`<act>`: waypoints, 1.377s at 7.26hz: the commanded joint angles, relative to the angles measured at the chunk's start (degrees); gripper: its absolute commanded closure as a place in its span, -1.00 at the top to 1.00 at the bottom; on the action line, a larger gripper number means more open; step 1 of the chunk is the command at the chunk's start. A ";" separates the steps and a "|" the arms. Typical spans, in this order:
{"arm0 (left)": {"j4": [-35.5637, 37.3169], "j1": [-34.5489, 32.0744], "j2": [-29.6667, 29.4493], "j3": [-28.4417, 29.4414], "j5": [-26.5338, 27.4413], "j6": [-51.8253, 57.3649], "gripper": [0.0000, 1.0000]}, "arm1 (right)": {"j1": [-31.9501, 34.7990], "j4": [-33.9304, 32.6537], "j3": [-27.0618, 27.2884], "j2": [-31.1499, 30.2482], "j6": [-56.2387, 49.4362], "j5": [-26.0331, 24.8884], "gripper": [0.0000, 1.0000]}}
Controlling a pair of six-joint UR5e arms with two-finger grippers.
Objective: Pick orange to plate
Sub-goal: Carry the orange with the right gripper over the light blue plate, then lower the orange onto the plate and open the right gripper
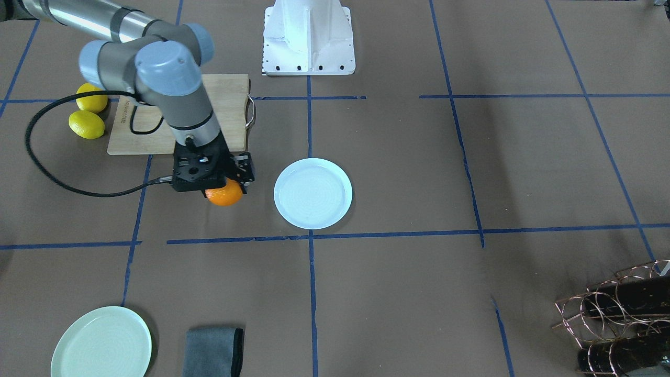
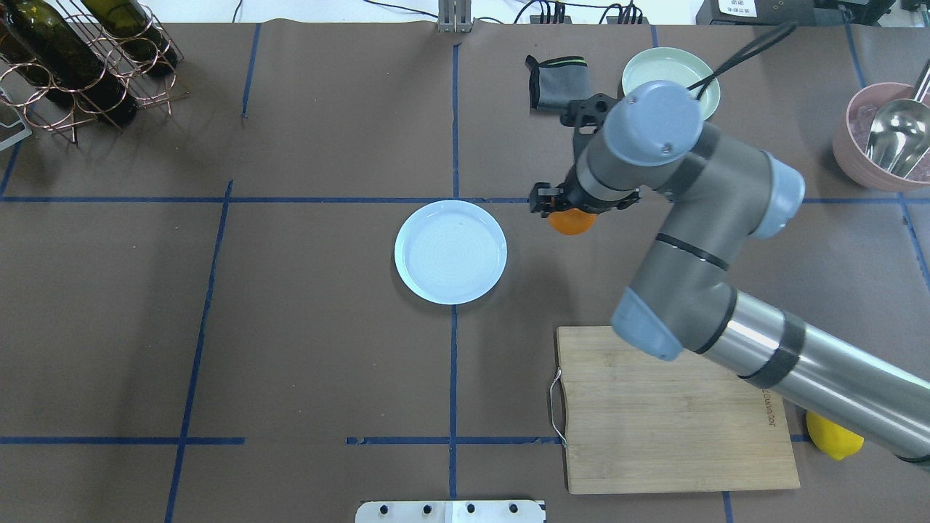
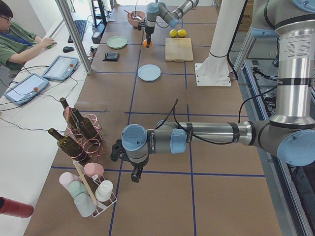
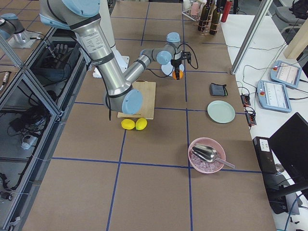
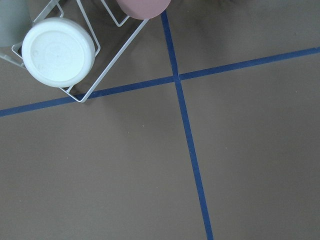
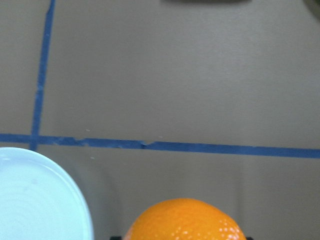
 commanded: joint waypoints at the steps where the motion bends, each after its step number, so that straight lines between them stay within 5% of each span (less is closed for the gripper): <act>1: 0.00 0.02 0.00 -0.09 0.00 -0.04 1.00 | -6.05 -1.17 -10.94 12.32 9.35 -6.05 -1.00; 3: 0.00 0.02 0.09 -0.18 0.00 -0.04 1.00 | -9.93 -0.99 -14.85 14.56 11.58 -10.62 -1.00; 7: 0.00 -0.06 0.18 -0.18 0.00 0.05 1.00 | -11.00 -0.90 -17.41 14.39 12.38 -12.05 -1.00; 9: 0.00 -0.06 0.18 -0.18 0.09 -0.04 1.00 | -11.00 -0.90 -17.85 14.65 12.29 -12.14 0.99; 10: 0.08 -0.06 0.18 -0.18 0.09 -0.04 1.00 | -11.00 -0.82 -17.85 14.74 12.03 -12.14 1.00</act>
